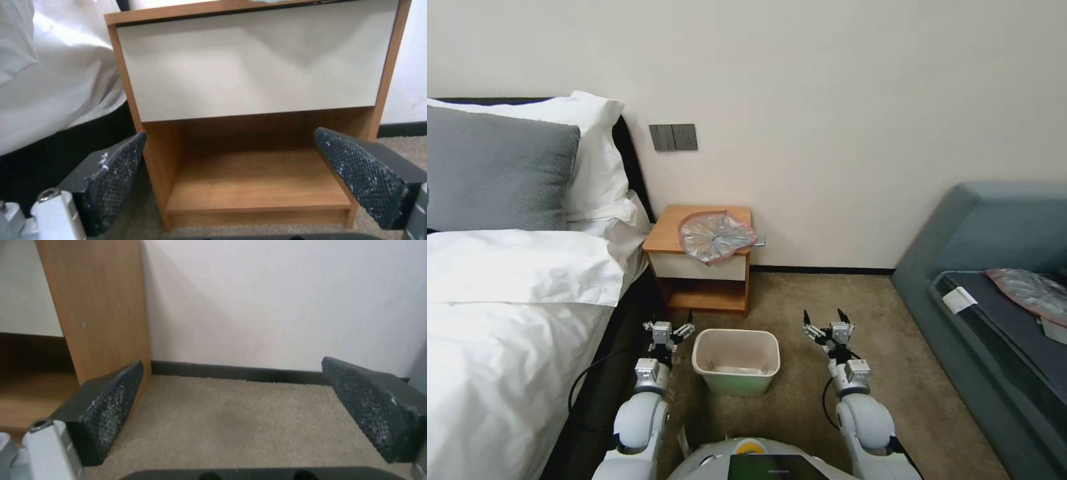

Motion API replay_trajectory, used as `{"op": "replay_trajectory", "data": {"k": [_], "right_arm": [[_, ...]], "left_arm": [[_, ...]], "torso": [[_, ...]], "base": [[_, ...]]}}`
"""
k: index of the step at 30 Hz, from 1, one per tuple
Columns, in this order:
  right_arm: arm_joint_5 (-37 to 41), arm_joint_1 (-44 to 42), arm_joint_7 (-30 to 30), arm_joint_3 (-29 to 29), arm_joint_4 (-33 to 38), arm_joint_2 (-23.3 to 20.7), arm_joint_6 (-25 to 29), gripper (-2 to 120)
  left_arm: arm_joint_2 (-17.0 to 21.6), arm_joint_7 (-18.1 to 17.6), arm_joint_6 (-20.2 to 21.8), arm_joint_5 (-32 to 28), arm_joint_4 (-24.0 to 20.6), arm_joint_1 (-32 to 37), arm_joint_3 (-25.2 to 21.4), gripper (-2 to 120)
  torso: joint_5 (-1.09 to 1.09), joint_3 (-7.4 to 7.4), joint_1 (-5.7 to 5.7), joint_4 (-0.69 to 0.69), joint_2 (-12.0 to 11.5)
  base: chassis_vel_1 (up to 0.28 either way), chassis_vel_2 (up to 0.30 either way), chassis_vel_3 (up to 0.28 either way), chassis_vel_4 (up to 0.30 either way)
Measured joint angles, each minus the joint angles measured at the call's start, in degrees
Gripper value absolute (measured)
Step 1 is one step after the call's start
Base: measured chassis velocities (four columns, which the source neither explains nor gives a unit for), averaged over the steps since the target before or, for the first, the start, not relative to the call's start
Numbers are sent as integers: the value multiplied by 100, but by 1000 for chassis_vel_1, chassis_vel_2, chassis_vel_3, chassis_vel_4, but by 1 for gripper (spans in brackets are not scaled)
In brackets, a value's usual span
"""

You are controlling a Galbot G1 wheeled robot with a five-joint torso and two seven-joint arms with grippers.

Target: Pick up the garbage bag from the table and place it over the trash can.

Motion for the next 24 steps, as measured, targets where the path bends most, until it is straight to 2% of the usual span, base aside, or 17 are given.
{"op": "replay_trajectory", "data": {"k": [24], "right_arm": [[0, 0, 0, 0, 0, 0, 0, 100]], "left_arm": [[0, 0, 0, 0, 0, 0, 0, 97]], "torso": [[0, 0, 0, 0, 0]], "base": [[0, 0, 0, 0]]}}
